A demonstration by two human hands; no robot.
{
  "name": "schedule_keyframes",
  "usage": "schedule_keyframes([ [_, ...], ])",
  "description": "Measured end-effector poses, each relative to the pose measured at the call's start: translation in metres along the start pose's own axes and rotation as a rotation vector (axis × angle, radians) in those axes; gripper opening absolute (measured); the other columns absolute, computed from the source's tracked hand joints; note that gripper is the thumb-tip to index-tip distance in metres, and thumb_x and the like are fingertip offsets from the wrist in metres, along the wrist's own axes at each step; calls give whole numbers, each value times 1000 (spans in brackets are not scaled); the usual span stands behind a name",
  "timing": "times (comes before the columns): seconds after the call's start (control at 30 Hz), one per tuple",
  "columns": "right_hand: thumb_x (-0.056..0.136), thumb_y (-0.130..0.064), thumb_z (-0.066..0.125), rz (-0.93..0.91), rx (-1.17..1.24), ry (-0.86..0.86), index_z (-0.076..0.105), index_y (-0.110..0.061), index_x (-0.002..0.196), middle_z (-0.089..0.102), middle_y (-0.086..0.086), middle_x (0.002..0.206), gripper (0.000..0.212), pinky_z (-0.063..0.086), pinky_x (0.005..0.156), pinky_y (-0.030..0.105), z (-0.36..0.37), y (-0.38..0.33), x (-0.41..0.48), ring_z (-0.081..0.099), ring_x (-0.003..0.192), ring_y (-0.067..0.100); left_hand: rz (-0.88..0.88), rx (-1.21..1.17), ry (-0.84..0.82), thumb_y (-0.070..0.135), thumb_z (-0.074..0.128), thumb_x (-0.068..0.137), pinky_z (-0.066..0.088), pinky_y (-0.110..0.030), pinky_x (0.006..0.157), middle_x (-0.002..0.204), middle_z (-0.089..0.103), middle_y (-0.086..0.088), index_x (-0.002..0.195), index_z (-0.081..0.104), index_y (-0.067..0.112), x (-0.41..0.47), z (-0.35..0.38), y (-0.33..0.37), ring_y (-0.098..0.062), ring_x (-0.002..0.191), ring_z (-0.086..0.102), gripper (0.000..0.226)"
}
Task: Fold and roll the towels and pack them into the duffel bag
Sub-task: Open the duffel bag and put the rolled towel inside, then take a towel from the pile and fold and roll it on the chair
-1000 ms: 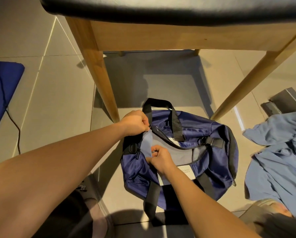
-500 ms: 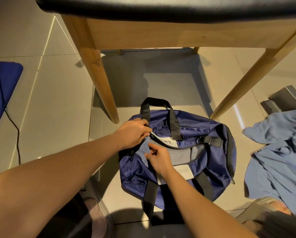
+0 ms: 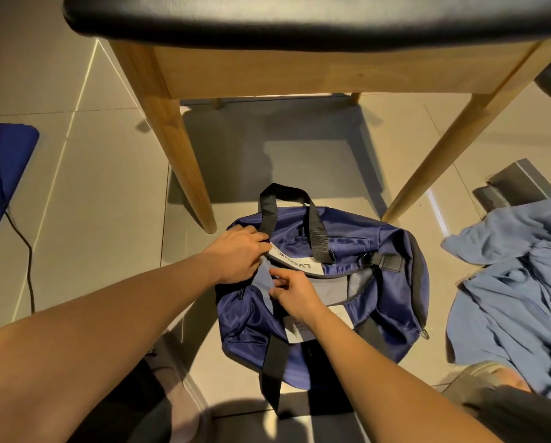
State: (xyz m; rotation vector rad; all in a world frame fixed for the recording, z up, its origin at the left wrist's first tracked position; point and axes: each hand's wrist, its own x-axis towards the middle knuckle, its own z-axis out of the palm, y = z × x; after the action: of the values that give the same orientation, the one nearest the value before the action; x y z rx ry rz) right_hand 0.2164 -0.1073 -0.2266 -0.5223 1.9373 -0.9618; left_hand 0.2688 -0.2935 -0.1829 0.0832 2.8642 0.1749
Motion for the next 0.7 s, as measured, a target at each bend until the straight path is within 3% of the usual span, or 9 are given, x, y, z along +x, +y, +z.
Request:
schedule_keyframes([
  [0.07,95,8,50,16,37,31,66,9,115,57,12,82,26,41,71,25,-16,1,-6,49,73,15,-19,20,-52,36,48,92,40,-37,101,117,66,7,120,64,30,8,-15,6,-19,113,52,33],
  [0.17,100,5,43,68,120,103,63,4,116,71,26,93,26,50,59,21,-60,-3,-25,62,66,19,-13,15,-65,38,47,82,42,-37,96,102,66,5,111,66,28,24,-40,25,-20,104,53,36],
  [0.33,96,3,52,37,102,283,68,-7,91,74,22,80,20,55,60,39,-155,-7,-66,65,60,26,116,-66,130,31,49,76,42,-35,72,81,63,-2,88,67,19,68,-73,84,-25,84,56,25],
  [0.4,93,-1,52,24,48,400,69,-9,85,73,17,73,20,52,55,34,-199,-3,-84,65,56,25,165,-99,165,30,50,79,46,-39,74,81,63,-1,86,65,20,96,-83,117,-25,83,56,20],
  [0.5,94,-4,53,15,-39,608,68,-10,79,72,12,68,22,51,52,30,-269,15,-116,66,56,21,209,-201,169,32,51,89,49,-41,82,96,69,0,99,69,23,136,-98,177,-24,93,58,22],
  [0.57,95,-7,53,47,-122,749,67,-8,78,69,12,68,22,54,56,37,-312,39,-136,67,61,27,232,-254,158,33,54,94,48,-38,85,105,71,-2,111,70,21,160,-104,215,-24,101,58,27],
  [0.63,94,-9,54,144,-279,882,67,-4,86,68,18,75,17,54,61,42,-348,69,-153,64,70,38,239,-307,129,33,56,96,46,-36,86,111,71,-3,119,69,18,185,-103,249,-25,106,58,30],
  [0.7,96,-11,54,291,-462,934,68,-3,107,69,22,97,19,55,69,50,-374,97,-168,61,80,42,230,-368,82,33,58,97,47,-37,85,116,69,-5,122,67,15,210,-95,276,-28,108,60,32],
])
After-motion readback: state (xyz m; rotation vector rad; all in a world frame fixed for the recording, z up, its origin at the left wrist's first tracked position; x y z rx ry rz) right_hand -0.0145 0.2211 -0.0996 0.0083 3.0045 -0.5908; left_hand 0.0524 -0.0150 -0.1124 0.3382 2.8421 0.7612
